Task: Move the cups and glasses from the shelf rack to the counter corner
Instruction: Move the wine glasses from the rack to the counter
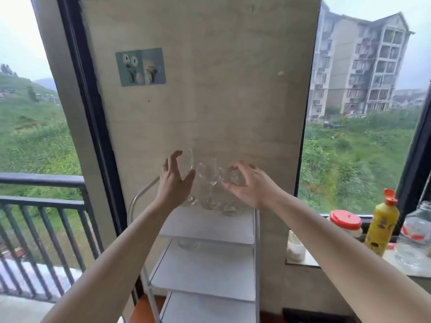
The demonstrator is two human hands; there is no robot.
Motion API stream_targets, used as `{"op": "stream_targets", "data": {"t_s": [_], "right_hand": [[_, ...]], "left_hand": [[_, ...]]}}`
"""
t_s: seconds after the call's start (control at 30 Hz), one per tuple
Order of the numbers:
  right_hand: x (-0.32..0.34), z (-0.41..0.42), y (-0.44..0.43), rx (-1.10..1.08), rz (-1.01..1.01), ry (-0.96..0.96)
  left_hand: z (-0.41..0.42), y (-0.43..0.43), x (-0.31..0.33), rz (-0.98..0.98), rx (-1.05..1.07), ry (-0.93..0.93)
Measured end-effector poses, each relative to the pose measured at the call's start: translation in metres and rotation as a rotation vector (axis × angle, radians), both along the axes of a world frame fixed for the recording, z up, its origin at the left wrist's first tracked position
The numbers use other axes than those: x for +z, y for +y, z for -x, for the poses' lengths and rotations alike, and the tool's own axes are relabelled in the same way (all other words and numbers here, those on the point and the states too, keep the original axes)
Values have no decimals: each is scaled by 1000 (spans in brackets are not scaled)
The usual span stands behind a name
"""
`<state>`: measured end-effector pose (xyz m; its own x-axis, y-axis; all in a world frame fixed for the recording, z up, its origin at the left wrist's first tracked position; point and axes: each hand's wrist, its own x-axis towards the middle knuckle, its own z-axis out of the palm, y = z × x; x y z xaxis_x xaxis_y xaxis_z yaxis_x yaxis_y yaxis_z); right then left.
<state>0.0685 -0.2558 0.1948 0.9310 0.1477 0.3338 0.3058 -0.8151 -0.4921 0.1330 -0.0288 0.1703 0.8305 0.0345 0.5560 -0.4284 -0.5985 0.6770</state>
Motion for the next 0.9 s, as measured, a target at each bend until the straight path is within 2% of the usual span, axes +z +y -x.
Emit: {"op": "stream_targets", "data": {"t_s": [0.13,0.3,0.5,0.67,0.77,0.9], "right_hand": [[-6,-5,3,-4,-60,-75],[-8,-2,8,9,-119,-119],[4,17,20,52,-342,-184],[30,40,31,54,-536,-401],[41,59,24,54,-644,-488],[38,91,-5,-23,-683,-604]], "left_hand": [[0,-1,-6,59,14,-64],[17,0,-7,274,22,-95],[60,14,7,303,25,-260],[99,18,35,334,13,-480],[121,6,46,397,-40,-548],[146,-30,48,483,-131,-637]]}}
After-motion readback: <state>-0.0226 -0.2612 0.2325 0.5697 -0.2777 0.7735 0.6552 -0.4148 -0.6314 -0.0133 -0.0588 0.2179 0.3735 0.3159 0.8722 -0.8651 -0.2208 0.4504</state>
